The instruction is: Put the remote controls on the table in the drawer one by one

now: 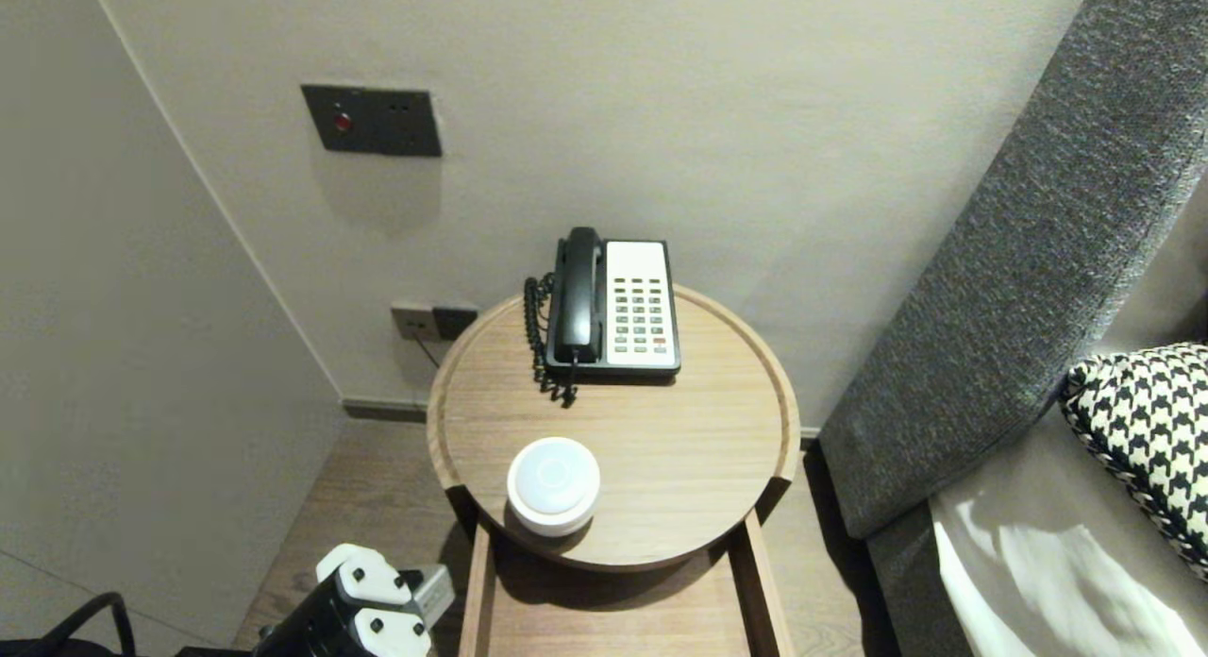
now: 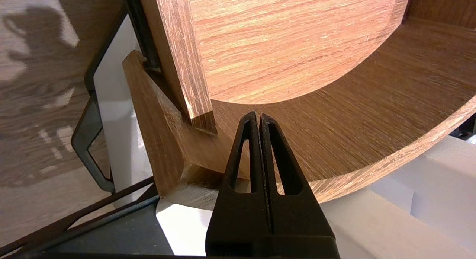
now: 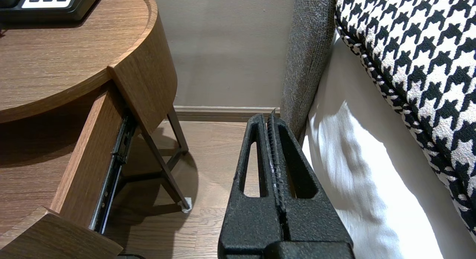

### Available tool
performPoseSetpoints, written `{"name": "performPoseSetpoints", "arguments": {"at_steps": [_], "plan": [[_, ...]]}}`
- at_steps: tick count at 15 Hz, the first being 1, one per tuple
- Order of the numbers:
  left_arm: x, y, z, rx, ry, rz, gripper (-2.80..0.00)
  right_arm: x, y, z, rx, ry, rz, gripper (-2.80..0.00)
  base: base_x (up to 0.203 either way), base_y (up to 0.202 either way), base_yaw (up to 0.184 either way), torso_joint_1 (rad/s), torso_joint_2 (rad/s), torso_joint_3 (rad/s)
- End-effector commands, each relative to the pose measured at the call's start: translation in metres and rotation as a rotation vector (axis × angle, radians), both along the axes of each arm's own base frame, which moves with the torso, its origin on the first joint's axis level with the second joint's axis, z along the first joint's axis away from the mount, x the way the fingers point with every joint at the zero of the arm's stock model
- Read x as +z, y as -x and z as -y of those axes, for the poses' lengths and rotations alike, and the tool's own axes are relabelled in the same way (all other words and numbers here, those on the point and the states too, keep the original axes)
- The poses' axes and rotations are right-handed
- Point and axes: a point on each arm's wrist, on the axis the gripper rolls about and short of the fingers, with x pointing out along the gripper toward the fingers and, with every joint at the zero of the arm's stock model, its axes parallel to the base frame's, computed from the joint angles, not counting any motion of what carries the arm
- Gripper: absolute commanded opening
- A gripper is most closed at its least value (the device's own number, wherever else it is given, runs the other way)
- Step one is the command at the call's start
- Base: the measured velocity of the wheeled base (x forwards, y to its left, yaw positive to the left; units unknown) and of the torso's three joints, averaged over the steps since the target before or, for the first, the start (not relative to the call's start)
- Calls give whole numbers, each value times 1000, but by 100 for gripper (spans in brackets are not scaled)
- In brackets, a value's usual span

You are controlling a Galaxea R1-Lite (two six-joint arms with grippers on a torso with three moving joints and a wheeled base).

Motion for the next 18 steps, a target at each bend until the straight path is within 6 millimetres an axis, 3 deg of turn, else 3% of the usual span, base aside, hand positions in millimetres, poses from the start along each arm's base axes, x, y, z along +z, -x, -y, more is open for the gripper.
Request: {"name": "performPoseSetpoints", "arguments": {"at_steps": [1, 4, 8, 13, 15, 18], "plan": [[1, 0, 1, 11, 2, 13, -280, -11, -3, 0, 0, -1, -40, -280, 0, 0, 0, 0, 0, 0], [3, -6, 0, 90, -49, 107, -280, -11, -3, 0, 0, -1, -40, -280, 0, 0, 0, 0, 0, 0], [13, -33, -9, 278, -100, 230, -280, -11, -3, 0, 0, -1, -40, -280, 0, 0, 0, 0, 0, 0], [52, -68, -33, 417, -100, 408, -280, -11, -3, 0, 0, -1, -39, -280, 0, 0, 0, 0, 0, 0], [78, -80, -39, 447, -91, 465, -280, -11, -3, 0, 0, 0, -39, -280, 0, 0, 0, 0, 0, 0], [104, -87, -40, 432, -134, 451, -280, -11, -3, 0, 0, -1, -39, -280, 0, 0, 0, 0, 0, 0]]}}
